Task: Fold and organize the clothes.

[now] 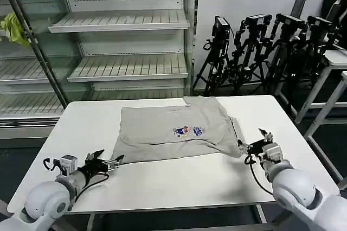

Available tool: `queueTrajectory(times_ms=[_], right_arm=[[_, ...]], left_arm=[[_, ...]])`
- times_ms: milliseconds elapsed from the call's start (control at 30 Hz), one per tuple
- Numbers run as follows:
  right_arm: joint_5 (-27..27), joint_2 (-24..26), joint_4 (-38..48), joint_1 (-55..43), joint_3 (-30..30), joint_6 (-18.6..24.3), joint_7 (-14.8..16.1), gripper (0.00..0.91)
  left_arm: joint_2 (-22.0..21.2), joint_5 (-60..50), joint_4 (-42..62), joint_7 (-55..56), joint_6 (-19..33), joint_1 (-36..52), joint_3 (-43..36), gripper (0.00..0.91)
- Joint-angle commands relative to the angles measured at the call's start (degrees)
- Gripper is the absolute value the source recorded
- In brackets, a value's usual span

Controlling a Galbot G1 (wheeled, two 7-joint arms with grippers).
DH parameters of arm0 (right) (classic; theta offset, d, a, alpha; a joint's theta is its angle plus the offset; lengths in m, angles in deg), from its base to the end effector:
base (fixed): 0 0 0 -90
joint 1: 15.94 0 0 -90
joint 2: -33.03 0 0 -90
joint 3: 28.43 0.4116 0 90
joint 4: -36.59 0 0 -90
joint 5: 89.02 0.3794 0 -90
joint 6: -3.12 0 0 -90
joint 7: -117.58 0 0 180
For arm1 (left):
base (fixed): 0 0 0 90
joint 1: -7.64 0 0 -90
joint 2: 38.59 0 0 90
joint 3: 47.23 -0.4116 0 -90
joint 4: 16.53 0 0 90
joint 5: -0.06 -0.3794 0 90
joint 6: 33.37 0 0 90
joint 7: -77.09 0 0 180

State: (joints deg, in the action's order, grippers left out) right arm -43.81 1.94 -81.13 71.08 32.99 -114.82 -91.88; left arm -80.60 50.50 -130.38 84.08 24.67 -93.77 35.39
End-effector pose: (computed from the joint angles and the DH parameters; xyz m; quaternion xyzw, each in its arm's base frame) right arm 0.3080 -0.1184 -0.2433 0.0631 -0.9564 0.1983 0.2049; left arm 0.2966 0.1620 -0.2699 -0.1426 -0.9494 -0.0186 0.2791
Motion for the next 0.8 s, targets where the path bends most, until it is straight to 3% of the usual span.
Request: queueTrajectory(times_ms=[33,400,500,567,633,700,767,800], right_arm=[[0.0,-1.9,-2.3,5.8,1.4,-0.4,-0.8,0.907],[-2.9,-7.0,2.7,4.5,-1.1,1.1,0.2,0.907],[-3.7,-7.9,4.2,3.9,-1.4,1.5,0.7,0.846],[-4.4,-8.3,5.4,3.6,-1.5,2.1,1.2,0.796],[-4.4,-8.4,6.0,3.4,-1.5,2.2,1.3,0.645],[-4.7,-8.4,6.4,3.3,-1.4,2.5,1.6,0.574],[-4.8,-8.4,6.5,3.4,-1.3,2.7,1.8,0.413],[-4.9,-8.4,6.5,3.5,-1.2,2.7,1.8,0.322]], left_arm=[[-1.6,0.2,-1.4,0.3,-0.9,-2.2,-0.2,0.907],[-2.7,-0.2,-0.1,-0.1,-0.7,-1.5,-0.8,0.907],[-2.9,-0.5,0.2,-0.2,-0.7,-1.3,-1.1,0.907],[-3.0,-0.7,0.3,-0.4,-0.6,-1.3,-1.2,0.776],[-3.1,-0.7,0.3,-0.4,-0.6,-1.4,-1.2,0.554],[-3.0,-0.7,0.2,-0.5,-0.5,-1.5,-1.1,0.433],[-3.0,-0.7,0.1,-0.6,-0.5,-1.6,-0.9,0.242],[-3.0,-0.7,0.1,-0.6,-0.5,-1.6,-0.9,0.212]])
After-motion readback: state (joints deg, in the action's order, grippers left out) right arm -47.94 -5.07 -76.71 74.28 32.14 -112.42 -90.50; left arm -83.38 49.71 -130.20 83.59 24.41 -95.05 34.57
